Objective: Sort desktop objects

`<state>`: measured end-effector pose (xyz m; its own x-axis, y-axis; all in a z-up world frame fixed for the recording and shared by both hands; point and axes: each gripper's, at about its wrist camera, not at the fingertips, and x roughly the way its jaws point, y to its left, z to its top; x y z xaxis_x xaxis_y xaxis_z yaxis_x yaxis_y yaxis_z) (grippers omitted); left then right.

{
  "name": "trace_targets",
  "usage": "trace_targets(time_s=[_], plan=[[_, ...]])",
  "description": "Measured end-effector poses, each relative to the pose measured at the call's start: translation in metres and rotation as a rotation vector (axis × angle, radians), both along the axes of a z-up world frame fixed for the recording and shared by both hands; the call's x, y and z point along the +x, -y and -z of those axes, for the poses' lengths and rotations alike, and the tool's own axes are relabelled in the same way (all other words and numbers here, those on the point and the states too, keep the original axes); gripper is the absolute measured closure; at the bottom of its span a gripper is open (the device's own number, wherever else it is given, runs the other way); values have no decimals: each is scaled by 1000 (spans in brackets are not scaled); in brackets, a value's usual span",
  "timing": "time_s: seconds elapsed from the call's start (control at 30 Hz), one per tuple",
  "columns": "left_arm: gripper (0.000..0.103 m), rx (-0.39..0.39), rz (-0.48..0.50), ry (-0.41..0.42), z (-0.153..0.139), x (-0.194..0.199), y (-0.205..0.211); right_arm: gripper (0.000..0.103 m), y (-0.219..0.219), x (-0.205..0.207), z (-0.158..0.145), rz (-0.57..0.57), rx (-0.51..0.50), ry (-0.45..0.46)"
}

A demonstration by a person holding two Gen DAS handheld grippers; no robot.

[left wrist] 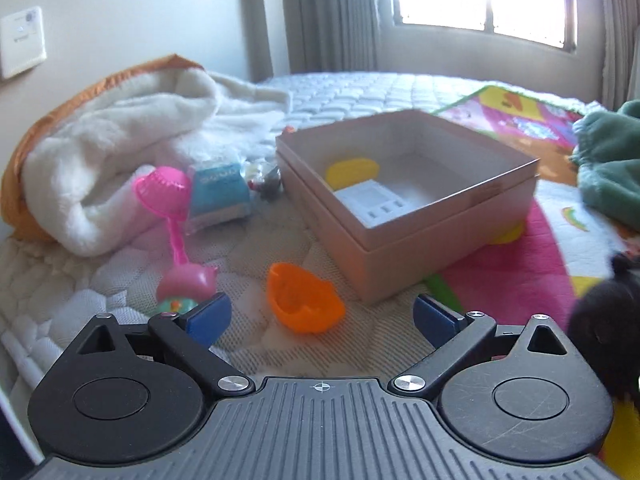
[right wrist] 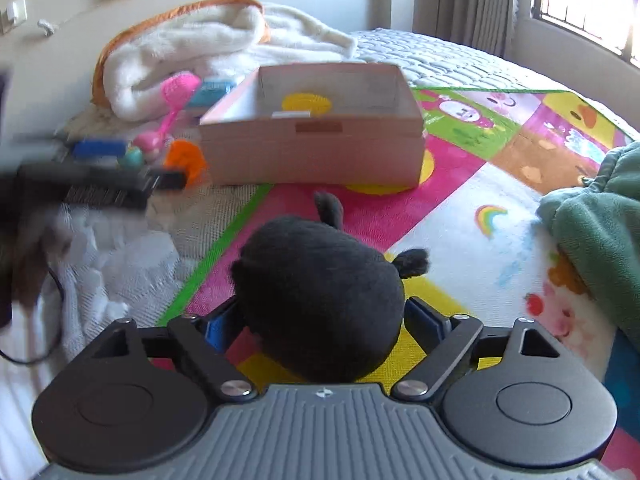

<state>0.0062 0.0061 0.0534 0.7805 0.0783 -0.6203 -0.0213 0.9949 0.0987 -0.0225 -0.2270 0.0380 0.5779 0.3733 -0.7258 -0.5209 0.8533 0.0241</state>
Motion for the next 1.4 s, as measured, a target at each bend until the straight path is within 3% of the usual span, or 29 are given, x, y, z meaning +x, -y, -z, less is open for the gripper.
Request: trace_targets(time_s=[0.03,0.07,0.1,0.23,0.3,0.5,0.67,0.83,1.03,1.13,1.2,1.37,1.4], plan=[[10,-2,-11,-16,2,7,-4,13,-1,-2,9,9,0,1],[34,-6,-19,-32,3,14,-6,8,0,-7,15,25,9,35],[44,-12,-21,-49,5,19,-9,7,-1,-13,19,34,12,84],[43,3,-12,-66,12,27,-12,2,6,-10,21,56,54,73],[48,-1,-10,-80,16,27,-12,0,7,-8,21,54,63,66],[48,-36,27,-82,10,5,-11,0,6,-8,23,53,65,70],[48,-160,138,-146,6,-32,10,0,4,-7,23,53,59,68],[47,-115,185,-164,12,-55,39,0,-1,-8,21,52,29,67],[33,-91,135,-163,13,-56,40,0,-3,-9,19,64,13,65],[22,-76,104,-148,13,-57,37,0,-1,-8,20,64,20,63],[6,-61,67,-130,14,-56,33,0,-1,-9,21,64,22,68],[6,-69,80,-108,16,-44,34,0,-2,-11,22,65,20,80],[11,-57,94,-98,15,-43,38,0,-2,-10,22,66,20,79]])
